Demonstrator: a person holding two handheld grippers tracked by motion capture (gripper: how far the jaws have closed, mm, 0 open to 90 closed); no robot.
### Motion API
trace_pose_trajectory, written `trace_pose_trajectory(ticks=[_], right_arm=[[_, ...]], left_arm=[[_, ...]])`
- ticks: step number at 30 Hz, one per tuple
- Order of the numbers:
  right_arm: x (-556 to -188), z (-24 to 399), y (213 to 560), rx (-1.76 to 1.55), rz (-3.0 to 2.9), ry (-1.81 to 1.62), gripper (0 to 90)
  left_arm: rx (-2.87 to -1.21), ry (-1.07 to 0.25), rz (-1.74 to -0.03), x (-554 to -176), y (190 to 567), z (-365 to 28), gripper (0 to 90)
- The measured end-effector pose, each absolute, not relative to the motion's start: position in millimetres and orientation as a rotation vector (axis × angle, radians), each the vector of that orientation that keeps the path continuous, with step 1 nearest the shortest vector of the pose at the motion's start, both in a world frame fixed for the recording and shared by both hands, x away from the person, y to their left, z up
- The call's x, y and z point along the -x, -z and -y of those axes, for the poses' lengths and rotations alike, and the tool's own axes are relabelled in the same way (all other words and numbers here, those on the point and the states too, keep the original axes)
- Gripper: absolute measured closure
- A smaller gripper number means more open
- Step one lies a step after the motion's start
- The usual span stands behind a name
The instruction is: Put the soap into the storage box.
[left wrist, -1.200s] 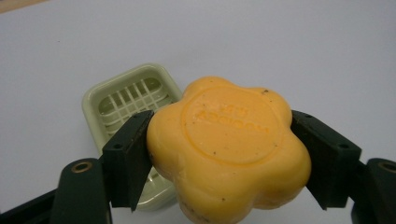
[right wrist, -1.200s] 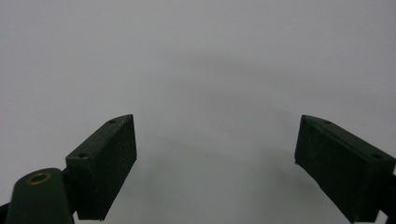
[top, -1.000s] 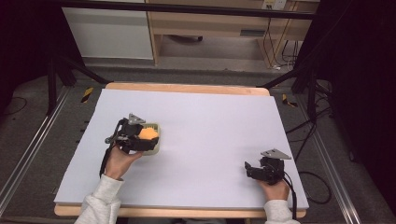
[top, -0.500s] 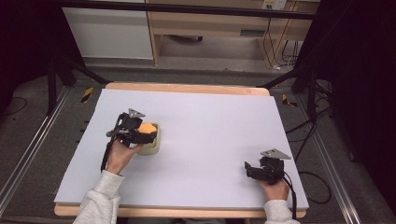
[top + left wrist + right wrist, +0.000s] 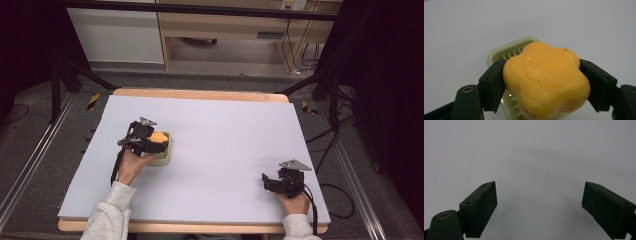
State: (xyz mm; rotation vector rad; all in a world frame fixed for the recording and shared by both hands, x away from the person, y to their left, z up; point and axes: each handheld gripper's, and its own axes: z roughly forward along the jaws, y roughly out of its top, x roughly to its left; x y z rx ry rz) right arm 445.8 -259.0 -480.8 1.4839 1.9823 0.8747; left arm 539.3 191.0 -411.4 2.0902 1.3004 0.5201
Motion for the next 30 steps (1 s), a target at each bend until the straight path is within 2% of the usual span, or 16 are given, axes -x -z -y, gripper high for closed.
trace_pose_trajectory(ticks=[30], right_arm=[[-445.8, 258.1, 481.3, -1.491, -1.984, -0.871, 13.2]], left_arm=[[-2.112, -0.469, -1.334, -546.7, 439.2, -194.1, 26.3]])
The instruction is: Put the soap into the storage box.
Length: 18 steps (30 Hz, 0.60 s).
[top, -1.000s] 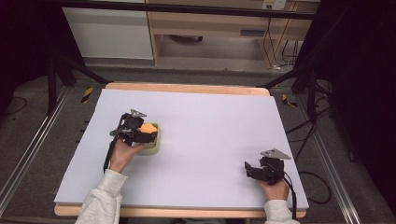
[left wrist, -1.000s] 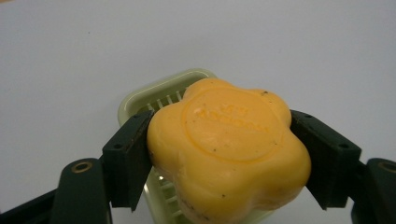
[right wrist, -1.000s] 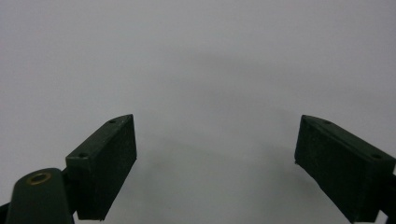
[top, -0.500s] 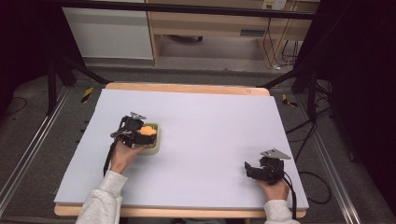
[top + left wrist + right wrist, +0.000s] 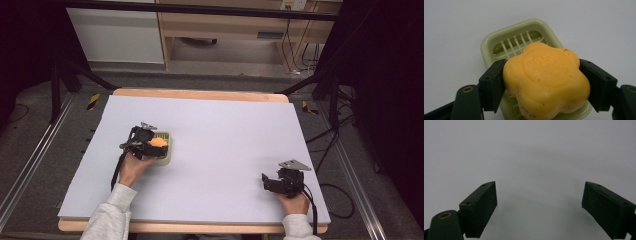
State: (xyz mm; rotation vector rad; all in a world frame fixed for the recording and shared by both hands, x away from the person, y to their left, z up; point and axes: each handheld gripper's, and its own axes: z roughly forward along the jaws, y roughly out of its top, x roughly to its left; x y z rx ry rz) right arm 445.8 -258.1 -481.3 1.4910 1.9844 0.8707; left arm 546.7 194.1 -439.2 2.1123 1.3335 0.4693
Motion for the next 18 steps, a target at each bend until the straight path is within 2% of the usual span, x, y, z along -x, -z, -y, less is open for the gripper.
trace_pose_trajectory(ticks=[18], right_arm=[[-445.7, 258.2, 481.1, -1.492, -1.986, -0.874, 13.2]], left_arm=[[-2.114, -0.475, -1.334, -546.4, 445.5, -193.4, 26.3]])
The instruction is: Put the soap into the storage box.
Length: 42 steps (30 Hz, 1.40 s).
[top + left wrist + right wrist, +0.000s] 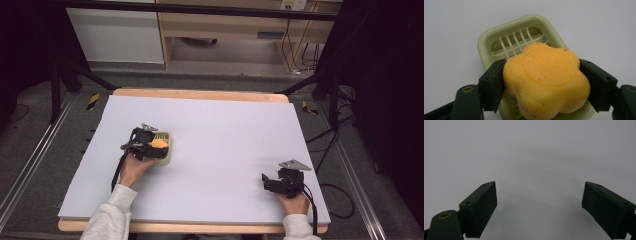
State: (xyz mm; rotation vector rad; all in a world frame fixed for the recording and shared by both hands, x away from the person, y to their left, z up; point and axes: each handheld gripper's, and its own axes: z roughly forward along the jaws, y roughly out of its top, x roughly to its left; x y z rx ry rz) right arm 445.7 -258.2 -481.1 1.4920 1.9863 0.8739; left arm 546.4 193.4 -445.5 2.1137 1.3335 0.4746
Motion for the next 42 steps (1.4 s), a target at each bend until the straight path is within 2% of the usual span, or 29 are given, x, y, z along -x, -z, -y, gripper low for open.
trace_pose_trajectory(ticks=[16, 19, 24, 36, 42], right_arm=[[-445.5, 258.1, 481.1, -1.492, -1.991, -0.877, 13.2], [-445.6, 258.2, 481.2, -1.491, -1.993, -0.877, 13.2], [-445.5, 258.2, 481.0, -1.494, -1.991, -0.881, 13.1], [-445.3, 259.6, 480.6, -1.495, -1.986, -0.883, 13.0], [-444.9, 260.0, 480.4, -1.497, -1.979, -0.884, 13.0]], left_arm=[[-2.117, -0.490, -1.340, -543.7, 445.0, -191.8, 25.3], [-2.111, -0.498, -1.347, -542.9, 442.1, -192.3, 18.5], [-2.100, -0.495, -1.339, -539.9, 436.9, -196.6, 17.5], [-2.046, -0.574, -1.286, -516.7, 419.8, -208.3, 18.7], [-1.987, -0.600, -1.290, -501.2, 422.8, -218.9, 19.1]])
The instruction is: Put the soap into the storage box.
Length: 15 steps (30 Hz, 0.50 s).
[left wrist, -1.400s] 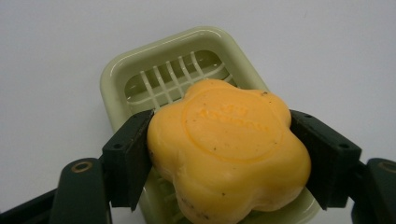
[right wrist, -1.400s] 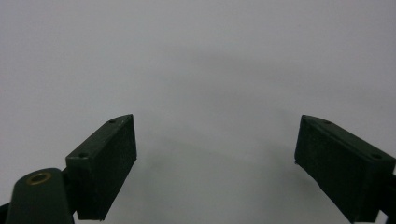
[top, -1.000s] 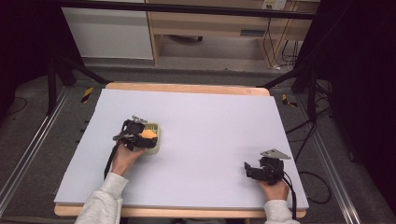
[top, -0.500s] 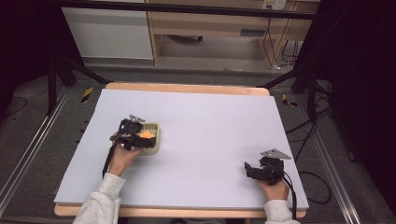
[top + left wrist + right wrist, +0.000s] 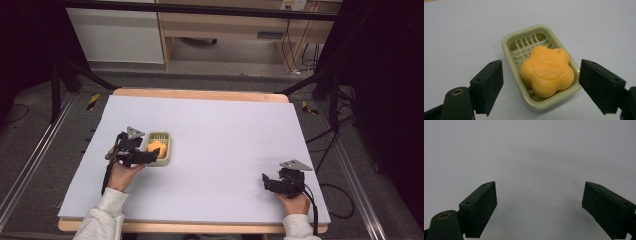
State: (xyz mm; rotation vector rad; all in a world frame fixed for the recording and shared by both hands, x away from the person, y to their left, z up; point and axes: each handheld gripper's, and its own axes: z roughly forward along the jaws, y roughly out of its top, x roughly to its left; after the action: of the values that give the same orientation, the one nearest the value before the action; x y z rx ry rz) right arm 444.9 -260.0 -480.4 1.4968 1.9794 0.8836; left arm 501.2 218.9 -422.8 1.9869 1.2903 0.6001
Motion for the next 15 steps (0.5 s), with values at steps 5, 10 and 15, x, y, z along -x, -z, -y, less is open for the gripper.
trace_pose_trajectory(ticks=[5, 10, 15], right_arm=[[-444.0, 261.8, 480.4, -1.507, -1.966, -0.890, 12.9], [-444.3, 263.1, 481.1, -1.524, -1.960, -0.887, 12.6], [-443.2, 265.1, 481.7, -1.531, -1.951, -0.883, 12.6]], left_arm=[[-1.946, -0.631, -1.285, -489.1, 427.1, -230.5, 18.0], [-1.911, -0.654, -1.298, -478.9, 435.6, -242.6, 17.9], [-1.916, -0.637, -1.304, -470.0, 443.9, -254.1, 16.5]])
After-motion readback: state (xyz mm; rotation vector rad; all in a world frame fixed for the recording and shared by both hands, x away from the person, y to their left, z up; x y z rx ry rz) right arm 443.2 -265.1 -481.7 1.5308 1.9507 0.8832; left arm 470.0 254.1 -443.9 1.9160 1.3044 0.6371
